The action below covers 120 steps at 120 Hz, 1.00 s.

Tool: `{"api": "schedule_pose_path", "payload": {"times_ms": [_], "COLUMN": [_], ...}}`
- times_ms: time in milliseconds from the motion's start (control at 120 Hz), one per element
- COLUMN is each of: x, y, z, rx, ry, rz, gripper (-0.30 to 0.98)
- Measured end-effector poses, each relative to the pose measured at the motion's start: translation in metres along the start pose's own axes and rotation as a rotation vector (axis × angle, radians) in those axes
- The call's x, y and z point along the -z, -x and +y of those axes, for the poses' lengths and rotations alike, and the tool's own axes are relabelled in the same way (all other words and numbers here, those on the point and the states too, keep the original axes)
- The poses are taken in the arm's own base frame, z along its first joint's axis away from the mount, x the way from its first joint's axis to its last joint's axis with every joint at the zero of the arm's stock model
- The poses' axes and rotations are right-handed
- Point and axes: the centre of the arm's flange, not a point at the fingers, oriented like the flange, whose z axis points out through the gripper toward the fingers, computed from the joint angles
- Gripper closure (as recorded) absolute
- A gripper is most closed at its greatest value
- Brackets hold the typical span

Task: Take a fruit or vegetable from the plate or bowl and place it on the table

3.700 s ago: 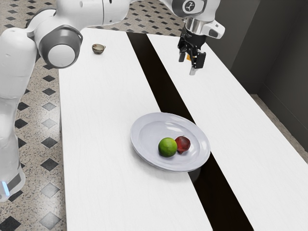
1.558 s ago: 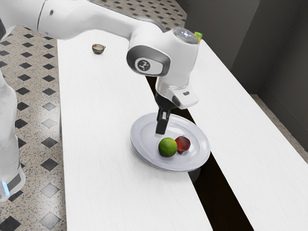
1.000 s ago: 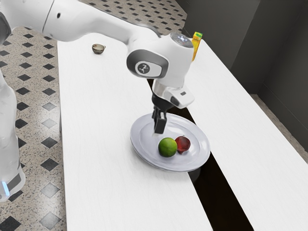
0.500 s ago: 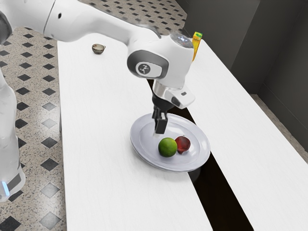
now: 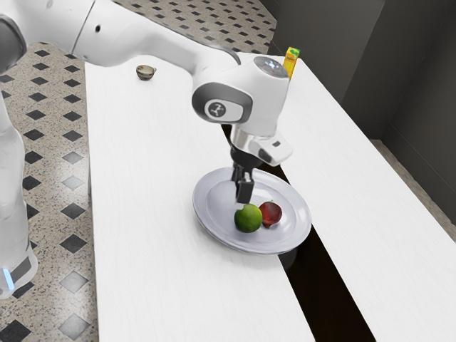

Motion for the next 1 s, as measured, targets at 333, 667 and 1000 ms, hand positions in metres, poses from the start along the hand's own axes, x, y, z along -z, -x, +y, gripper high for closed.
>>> {"api": "schedule_pose_path", "payload": {"times_ms": [333, 667, 1000], "x": [-0.024, -0.037, -0.056], "y": [-0.018, -0.025, -0.024], "z": [0.0, 0.0, 0.004], "rx": [0.002, 0.004, -0.001], "ry": [0.017, 0.026, 0.032], "rz": [0.032, 0.036, 0.002], "gripper": [0.0, 0.0, 0.0]}}
